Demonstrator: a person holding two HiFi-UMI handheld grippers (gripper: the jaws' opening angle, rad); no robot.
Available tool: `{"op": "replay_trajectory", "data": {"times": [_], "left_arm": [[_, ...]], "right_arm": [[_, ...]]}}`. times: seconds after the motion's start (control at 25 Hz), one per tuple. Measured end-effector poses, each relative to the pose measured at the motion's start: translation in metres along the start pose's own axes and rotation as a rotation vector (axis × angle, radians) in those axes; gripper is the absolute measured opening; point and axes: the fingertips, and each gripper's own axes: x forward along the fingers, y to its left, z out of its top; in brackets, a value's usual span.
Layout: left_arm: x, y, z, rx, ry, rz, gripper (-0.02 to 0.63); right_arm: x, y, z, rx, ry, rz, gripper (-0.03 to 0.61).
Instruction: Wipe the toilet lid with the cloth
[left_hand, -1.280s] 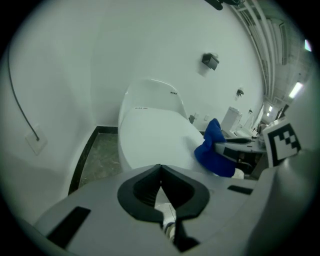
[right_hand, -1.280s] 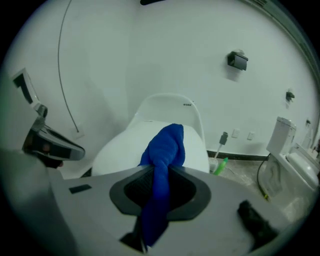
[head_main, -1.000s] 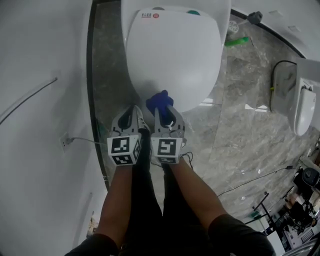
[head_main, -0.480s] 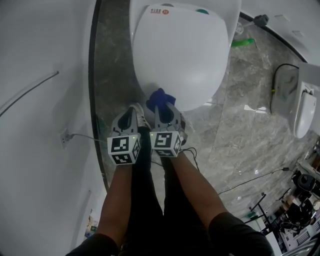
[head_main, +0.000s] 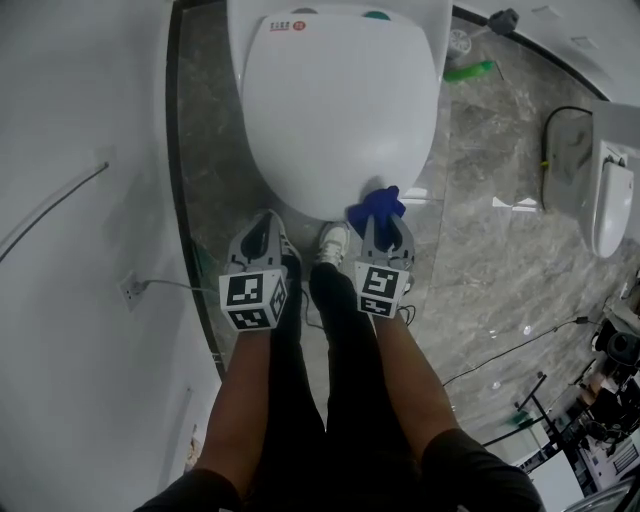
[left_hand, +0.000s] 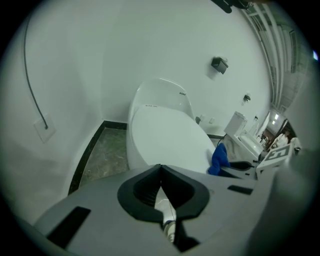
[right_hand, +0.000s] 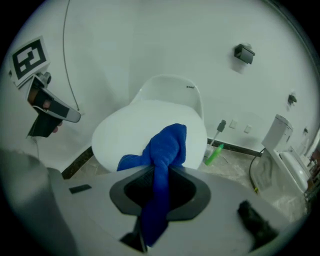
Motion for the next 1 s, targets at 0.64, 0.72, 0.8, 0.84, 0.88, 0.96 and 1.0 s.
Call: {"op": "replay_trajectory", "data": {"times": [0.64,0.72,0.8,0.84,0.88,0.96,1.0], "left_arm": [[-0.158,-0.075,0.21,0.197,-0.219,-0.073,0.011],[-0.198,-0.089,0.256,0.255,-0.29,-0.07,0.011],[-0.238,-0.102,0.29,0.286,-0.354,-0.075,0.011],[-0.255,-0.108,0.303,0.3,-0.382,-0.082,0.011],[-0.269,-0.112,0.312,0.313,-0.407,-0.088,0.011],[-0.284,-0.118,0.324,0.325,-0.442,-0.085,0.011],[-0.285,-0.12,0.33,0.322,-0.451,-0.079,0.011]], "right_arm": [[-0.209,-0.09,0.248,0.12,-0.377,0.059,0.066],[-0.245,-0.099,0.292,0.098,-0.44,0.049,0.066],[-0.279,-0.1,0.327,0.088,-0.504,0.044,0.066],[-0.296,-0.098,0.341,0.081,-0.536,0.042,0.066],[-0.31,-0.095,0.354,0.07,-0.567,0.04,0.066],[-0.334,-0.086,0.377,0.046,-0.623,0.038,0.066],[-0.341,-0.085,0.388,0.033,-0.647,0.034,0.066]]}}
